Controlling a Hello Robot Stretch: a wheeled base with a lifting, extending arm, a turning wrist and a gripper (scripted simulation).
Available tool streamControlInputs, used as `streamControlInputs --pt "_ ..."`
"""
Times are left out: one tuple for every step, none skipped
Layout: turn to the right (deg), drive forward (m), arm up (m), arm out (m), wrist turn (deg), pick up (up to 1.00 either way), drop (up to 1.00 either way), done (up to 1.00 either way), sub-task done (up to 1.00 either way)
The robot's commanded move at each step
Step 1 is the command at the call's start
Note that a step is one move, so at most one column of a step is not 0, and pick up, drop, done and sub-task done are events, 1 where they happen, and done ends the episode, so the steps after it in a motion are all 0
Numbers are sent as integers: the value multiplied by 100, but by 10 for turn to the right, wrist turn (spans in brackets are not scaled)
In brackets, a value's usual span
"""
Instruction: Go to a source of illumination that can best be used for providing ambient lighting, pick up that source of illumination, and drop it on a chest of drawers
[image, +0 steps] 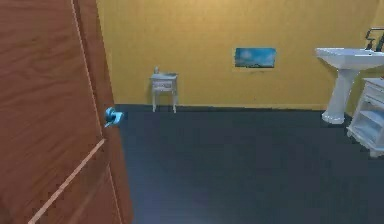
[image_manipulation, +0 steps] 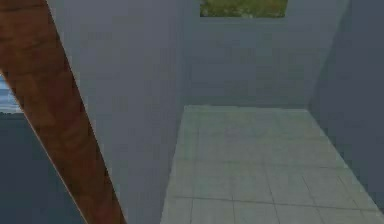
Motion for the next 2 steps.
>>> streamControlInputs --pt "0 100 0 0 0 0 0 0 0" --pt "-90 0 0 0 0 0 0 0 0"
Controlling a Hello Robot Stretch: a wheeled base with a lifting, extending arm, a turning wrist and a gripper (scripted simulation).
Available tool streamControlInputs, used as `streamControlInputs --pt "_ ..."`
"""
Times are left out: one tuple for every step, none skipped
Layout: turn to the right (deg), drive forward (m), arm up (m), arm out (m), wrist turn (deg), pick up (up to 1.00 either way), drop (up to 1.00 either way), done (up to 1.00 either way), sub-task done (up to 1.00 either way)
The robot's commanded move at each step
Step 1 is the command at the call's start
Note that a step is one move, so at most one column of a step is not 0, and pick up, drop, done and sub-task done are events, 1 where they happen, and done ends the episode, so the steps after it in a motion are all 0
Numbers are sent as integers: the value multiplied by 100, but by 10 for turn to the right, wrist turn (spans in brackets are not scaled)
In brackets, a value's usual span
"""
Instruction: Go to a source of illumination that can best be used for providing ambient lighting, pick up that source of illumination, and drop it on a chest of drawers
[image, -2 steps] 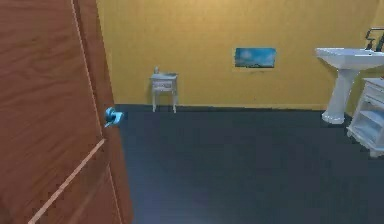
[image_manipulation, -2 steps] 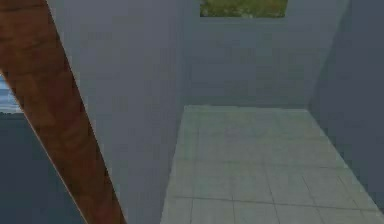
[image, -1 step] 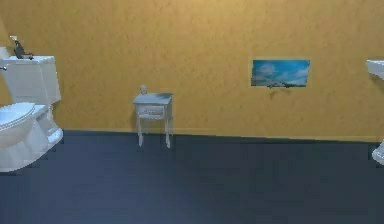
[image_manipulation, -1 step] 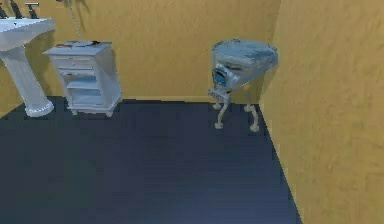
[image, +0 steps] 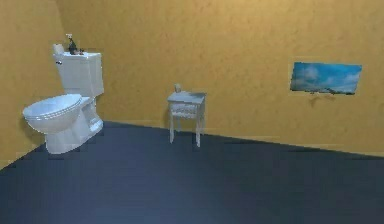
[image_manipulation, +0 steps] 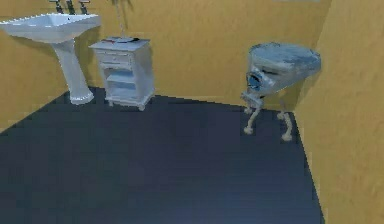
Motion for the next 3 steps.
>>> streamControlInputs --pt "0 35 0 0 0 0 0 0 0" --pt "60 0 0 0 0 0 0 0 0" --pt "0 100 0 0 0 0 0 0 0"
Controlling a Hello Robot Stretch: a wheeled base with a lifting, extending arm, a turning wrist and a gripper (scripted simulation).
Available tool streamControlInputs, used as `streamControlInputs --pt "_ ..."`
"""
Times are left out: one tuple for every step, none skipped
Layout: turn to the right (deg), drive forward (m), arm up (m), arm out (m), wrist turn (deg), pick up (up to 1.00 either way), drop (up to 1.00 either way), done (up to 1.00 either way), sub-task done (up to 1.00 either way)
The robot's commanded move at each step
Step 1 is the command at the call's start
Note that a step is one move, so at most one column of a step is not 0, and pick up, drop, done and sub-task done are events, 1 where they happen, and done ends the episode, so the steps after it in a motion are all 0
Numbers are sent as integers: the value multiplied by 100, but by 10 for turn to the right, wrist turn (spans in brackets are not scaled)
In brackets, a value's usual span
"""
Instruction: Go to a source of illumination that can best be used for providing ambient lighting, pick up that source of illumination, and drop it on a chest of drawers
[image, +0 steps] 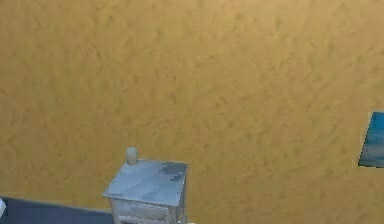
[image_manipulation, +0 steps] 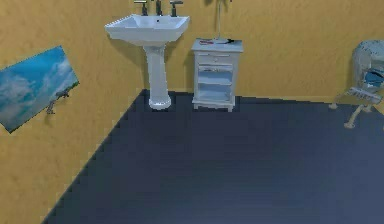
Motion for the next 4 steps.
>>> streamControlInputs --pt "60 0 0 0 0 0 0 0 0" --pt "0 40 0 0 0 0 0 0 0" --pt "-450 0 0 0 0 0 0 0 0" --pt "-450 0 0 0 0 0 0 0 0"
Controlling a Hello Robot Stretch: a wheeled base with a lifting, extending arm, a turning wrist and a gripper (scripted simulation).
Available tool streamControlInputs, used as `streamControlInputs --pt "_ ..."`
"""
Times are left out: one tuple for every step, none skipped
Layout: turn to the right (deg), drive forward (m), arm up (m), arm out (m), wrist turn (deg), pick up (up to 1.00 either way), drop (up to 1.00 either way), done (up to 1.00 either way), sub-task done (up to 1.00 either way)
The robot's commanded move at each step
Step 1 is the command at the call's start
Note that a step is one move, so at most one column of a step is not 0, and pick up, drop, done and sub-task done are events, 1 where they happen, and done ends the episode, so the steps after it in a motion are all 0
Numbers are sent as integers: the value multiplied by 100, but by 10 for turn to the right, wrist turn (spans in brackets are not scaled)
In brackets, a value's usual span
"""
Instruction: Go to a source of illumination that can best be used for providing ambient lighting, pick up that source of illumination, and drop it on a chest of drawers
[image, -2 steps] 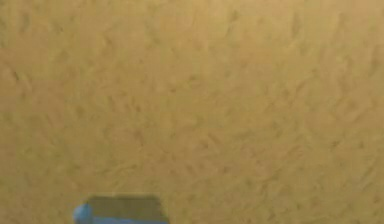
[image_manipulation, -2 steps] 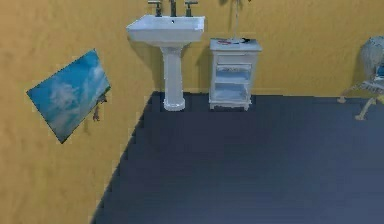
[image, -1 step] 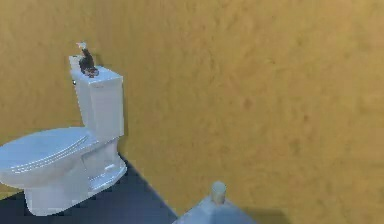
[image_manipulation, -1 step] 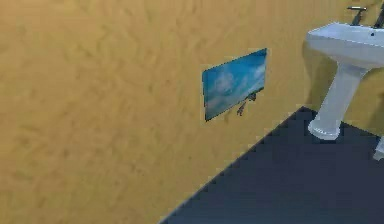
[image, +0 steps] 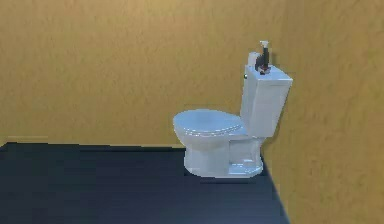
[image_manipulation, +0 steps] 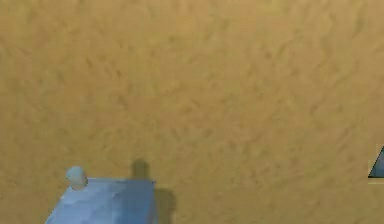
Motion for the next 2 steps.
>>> streamControlInputs --pt "-300 0 0 0 0 0 0 0 0" --pt "0 0 50 0 0 0 0 0 0"
